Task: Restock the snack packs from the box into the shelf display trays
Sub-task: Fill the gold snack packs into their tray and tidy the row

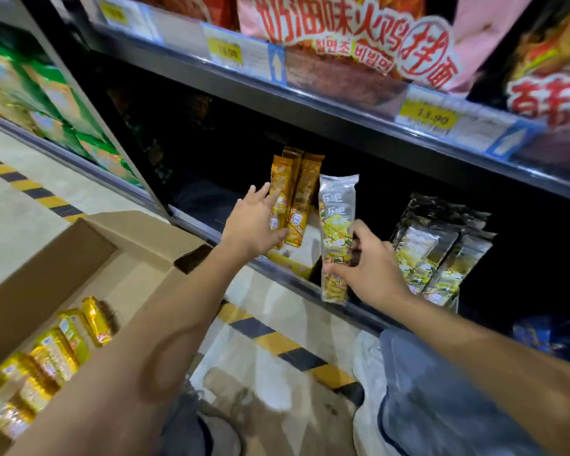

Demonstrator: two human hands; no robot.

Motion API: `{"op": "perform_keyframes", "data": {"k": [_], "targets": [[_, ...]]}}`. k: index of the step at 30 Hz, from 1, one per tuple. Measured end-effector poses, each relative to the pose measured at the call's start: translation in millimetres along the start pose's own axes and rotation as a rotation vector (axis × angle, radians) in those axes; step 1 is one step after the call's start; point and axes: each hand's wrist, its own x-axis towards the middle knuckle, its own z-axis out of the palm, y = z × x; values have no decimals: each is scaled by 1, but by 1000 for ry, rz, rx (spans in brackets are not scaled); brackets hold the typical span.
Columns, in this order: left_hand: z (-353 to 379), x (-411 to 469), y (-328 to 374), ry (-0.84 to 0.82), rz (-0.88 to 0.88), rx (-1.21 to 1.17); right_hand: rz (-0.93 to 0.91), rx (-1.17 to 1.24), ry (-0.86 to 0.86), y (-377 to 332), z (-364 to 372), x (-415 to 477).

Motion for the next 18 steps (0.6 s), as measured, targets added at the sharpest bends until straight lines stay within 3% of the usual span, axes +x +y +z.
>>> {"op": "perform_keyframes", "data": {"k": [8,18], "targets": [[10,-42,88,-80,181,78,138,5,63,25,-60,-70],[78,-52,148,-268,188,72,255,41,218,87,-101,-86]]}}
